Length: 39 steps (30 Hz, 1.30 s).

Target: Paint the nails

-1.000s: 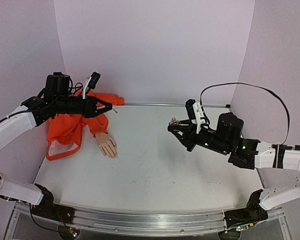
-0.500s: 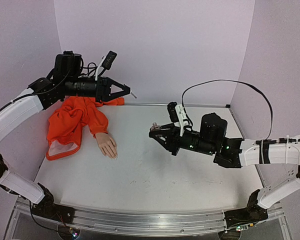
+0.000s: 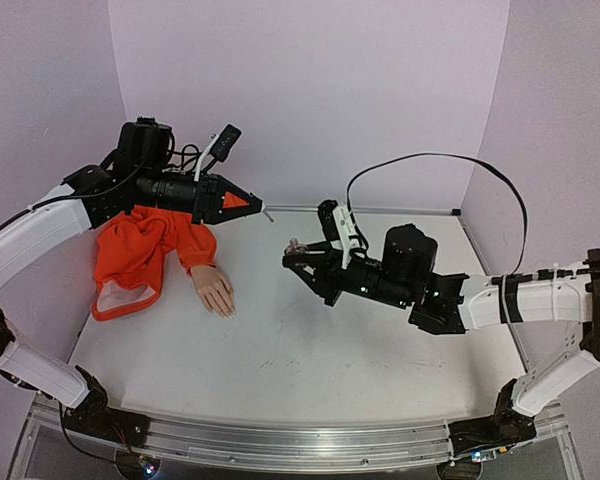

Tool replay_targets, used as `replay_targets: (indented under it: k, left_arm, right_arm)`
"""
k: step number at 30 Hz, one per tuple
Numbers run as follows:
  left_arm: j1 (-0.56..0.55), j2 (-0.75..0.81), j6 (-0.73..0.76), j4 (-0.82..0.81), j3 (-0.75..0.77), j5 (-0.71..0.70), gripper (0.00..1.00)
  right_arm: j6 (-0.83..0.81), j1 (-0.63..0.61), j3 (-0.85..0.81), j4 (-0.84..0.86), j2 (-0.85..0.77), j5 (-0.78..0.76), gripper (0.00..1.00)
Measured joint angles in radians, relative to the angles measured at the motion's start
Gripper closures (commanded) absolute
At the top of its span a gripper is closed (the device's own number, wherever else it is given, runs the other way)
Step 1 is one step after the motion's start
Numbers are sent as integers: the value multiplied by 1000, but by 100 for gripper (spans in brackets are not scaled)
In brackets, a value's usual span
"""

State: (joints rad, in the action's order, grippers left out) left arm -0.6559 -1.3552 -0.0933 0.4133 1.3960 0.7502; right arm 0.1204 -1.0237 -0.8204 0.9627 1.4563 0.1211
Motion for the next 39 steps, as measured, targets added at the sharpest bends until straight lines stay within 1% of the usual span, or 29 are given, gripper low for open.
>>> replay_targets:
  k: [6,17,39]
  left_arm:
    - [0,-7,-10,6,0,17,100]
    - [-1,-28,-12,7,0,39,100]
    - [-21,-40,-12,8,0,42,100]
  right_arm:
    - [-55,0,-50,-1,37,-25,100]
    - [-135,0,-103,-6,100,-5,100]
    - [-153,0,-126,-12,111,-27,100]
